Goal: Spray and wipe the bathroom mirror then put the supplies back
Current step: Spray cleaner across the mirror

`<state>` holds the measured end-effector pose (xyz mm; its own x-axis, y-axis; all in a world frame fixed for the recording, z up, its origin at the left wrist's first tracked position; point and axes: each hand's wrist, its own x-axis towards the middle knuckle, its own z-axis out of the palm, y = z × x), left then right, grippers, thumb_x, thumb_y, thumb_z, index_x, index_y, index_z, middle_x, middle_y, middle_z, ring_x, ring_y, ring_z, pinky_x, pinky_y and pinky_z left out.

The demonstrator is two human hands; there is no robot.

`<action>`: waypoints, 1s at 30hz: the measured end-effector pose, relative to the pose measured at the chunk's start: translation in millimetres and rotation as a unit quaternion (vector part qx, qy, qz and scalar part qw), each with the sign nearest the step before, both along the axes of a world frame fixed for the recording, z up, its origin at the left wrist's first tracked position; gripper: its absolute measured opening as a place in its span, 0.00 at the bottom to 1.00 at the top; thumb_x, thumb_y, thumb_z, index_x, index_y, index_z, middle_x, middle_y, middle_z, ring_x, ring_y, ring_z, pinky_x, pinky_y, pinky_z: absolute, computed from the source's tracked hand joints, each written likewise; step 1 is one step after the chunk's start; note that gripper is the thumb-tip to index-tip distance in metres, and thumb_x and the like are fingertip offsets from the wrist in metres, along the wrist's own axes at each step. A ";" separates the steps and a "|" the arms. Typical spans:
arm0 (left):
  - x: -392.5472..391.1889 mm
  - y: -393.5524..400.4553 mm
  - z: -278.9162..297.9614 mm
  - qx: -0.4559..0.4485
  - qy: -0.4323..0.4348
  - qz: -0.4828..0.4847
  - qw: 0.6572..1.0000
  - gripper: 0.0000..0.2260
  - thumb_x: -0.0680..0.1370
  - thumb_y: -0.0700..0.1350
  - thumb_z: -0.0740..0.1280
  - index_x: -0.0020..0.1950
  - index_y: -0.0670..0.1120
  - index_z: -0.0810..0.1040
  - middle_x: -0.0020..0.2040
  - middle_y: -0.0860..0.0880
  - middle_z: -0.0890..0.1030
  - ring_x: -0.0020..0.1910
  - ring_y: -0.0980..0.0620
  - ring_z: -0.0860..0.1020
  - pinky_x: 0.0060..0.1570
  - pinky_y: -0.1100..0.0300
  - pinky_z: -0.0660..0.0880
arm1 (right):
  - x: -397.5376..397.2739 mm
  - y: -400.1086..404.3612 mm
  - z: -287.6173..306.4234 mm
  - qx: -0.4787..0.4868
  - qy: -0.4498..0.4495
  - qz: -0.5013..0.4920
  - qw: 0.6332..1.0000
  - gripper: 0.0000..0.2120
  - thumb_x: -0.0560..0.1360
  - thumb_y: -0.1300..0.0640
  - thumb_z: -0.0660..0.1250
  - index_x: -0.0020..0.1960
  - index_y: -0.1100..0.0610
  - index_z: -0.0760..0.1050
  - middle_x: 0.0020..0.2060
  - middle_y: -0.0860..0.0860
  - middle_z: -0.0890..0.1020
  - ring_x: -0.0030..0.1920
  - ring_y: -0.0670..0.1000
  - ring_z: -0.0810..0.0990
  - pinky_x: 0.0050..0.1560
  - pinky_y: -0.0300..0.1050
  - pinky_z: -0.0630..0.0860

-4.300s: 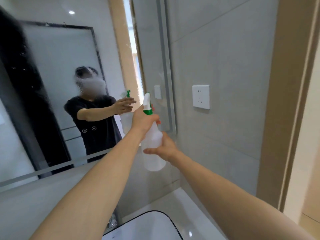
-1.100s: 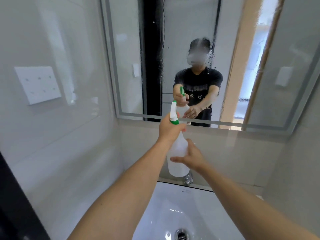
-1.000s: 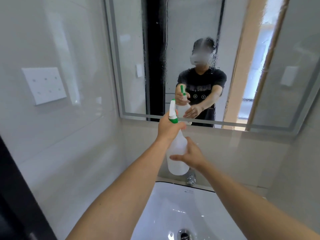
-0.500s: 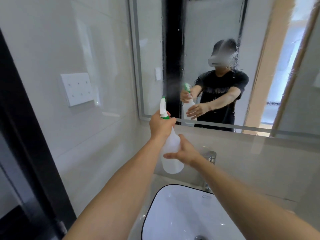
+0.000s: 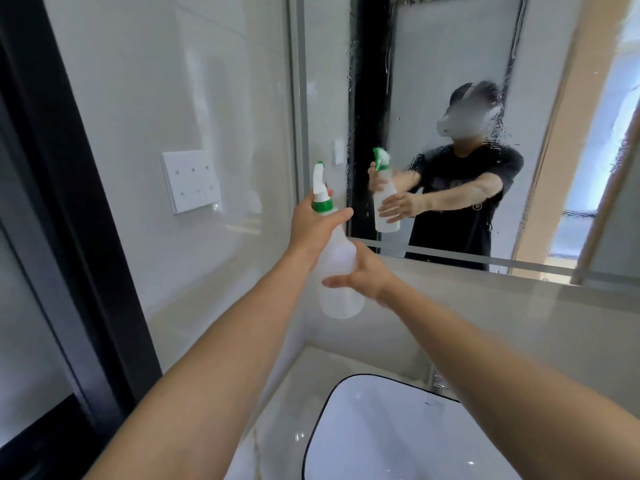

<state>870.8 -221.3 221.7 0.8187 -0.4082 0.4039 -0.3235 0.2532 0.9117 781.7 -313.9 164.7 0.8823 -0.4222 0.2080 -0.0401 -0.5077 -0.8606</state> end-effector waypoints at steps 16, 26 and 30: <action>-5.1 -19.7 -58.3 0.088 0.077 -0.043 0.992 0.13 0.67 0.33 0.70 0.50 0.41 0.77 0.41 0.44 0.79 0.31 0.45 0.79 0.39 0.50 0.80 | -14.7 1.8 -62.5 0.091 0.082 -0.040 0.992 0.34 0.63 0.53 0.82 0.62 0.55 0.68 0.56 0.52 0.79 0.57 0.55 0.79 0.58 0.56 0.77; -36.9 -68.6 -96.3 0.104 0.122 -0.058 0.985 0.13 0.67 0.34 0.71 0.49 0.43 0.78 0.39 0.44 0.80 0.31 0.48 0.82 0.43 0.49 0.82 | -58.0 -36.3 -86.0 0.048 0.137 -0.106 0.984 0.34 0.64 0.53 0.82 0.64 0.55 0.68 0.57 0.52 0.78 0.58 0.55 0.78 0.58 0.54 0.77; -47.2 -82.5 -102.1 0.105 0.136 -0.105 0.979 0.14 0.68 0.33 0.71 0.52 0.42 0.78 0.43 0.43 0.80 0.33 0.47 0.83 0.47 0.45 0.82 | -71.8 -44.7 -93.0 0.056 0.140 -0.132 0.980 0.34 0.64 0.55 0.82 0.65 0.57 0.68 0.57 0.53 0.79 0.58 0.55 0.78 0.55 0.52 0.76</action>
<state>823.6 -303.8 119.6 0.7729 -0.6305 0.0716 -0.0230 0.0850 0.9961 709.9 -358.6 71.7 0.7557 -0.6492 -0.0866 -0.3987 -0.3512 -0.8472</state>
